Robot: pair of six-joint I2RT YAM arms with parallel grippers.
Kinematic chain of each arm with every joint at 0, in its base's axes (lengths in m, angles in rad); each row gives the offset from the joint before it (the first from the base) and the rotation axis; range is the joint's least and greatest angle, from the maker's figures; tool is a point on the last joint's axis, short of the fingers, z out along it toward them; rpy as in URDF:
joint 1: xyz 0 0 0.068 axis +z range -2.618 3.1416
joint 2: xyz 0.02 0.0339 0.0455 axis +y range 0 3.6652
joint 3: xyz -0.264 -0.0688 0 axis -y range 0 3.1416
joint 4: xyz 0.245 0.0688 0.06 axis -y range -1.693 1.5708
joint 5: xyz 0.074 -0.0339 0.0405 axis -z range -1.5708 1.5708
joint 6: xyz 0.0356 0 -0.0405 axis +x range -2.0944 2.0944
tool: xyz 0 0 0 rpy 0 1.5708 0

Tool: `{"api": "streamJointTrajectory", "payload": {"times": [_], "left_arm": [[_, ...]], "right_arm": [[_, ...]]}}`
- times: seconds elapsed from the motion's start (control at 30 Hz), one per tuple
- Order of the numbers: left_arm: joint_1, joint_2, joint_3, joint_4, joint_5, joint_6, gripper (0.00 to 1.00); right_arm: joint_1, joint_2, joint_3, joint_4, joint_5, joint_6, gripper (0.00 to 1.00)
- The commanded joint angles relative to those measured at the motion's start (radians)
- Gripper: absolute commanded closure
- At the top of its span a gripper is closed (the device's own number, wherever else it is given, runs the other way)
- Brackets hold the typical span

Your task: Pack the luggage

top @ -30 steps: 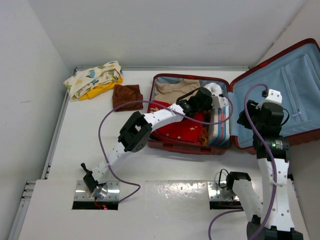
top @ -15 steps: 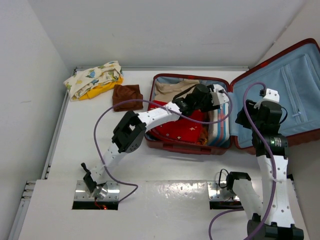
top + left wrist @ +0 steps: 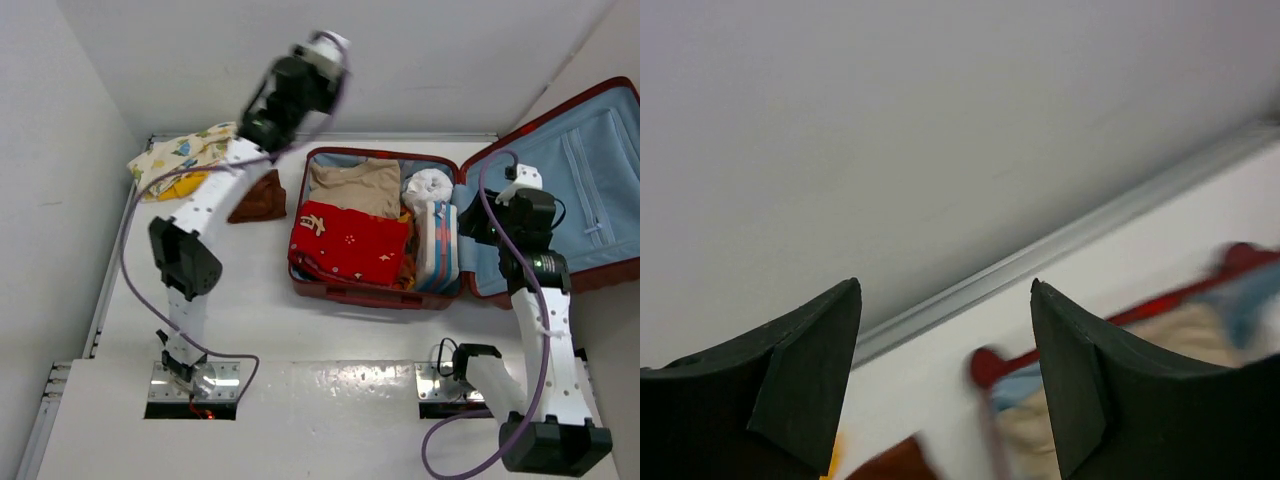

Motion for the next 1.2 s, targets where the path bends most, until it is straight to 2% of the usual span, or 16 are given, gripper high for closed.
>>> {"api": "streamJointTrajectory", "payload": {"times": [0.0,0.1,0.2,0.3,0.43,0.53,0.63,0.77,0.9,1.03,1.07,1.17], "left_arm": [[0.244,-0.018,-0.016,-0.246,-0.059,-0.161,0.28],[0.396,0.037,-0.016,-0.322,-0.045,-0.202,0.26],[0.496,0.158,0.039,-0.346,-0.015,-0.230,0.25],[0.550,0.303,0.119,-0.297,0.037,-0.208,0.25],[0.579,0.466,0.256,-0.238,0.151,-0.253,0.21],[0.611,0.492,0.205,-0.131,0.151,-0.283,0.22],[0.651,0.542,0.191,-0.119,0.195,-0.386,0.25],[0.651,0.569,0.148,-0.167,0.117,-0.333,0.28],[0.662,0.604,0.139,-0.289,0.016,-0.258,0.36],[0.682,0.605,0.081,-0.351,0.025,-0.237,0.46],[0.709,0.595,0.081,-0.389,0.045,-0.247,0.59],[0.732,0.566,0.051,-0.446,0.105,-0.247,0.84]], "right_arm": [[0.038,0.056,0.023,0.075,-0.053,0.013,0.47],[0.078,0.100,0.031,0.101,-0.038,0.008,0.47],[0.136,0.149,0.048,0.108,-0.002,0.016,0.47],[0.170,0.189,0.064,0.101,0.024,0.019,0.47],[0.214,0.214,0.080,0.079,0.073,-0.007,0.47],[0.214,0.226,0.100,0.050,0.088,-0.018,0.47],[0.211,0.240,0.117,0.042,0.106,-0.042,0.47],[0.216,0.275,0.130,0.056,0.111,-0.054,0.46],[0.211,0.300,0.135,0.076,0.104,-0.048,0.46],[0.217,0.321,0.137,0.092,0.099,-0.042,0.46],[0.217,0.324,0.135,0.093,0.096,-0.042,0.46],[0.213,0.329,0.137,0.099,0.091,-0.042,0.46]]}}
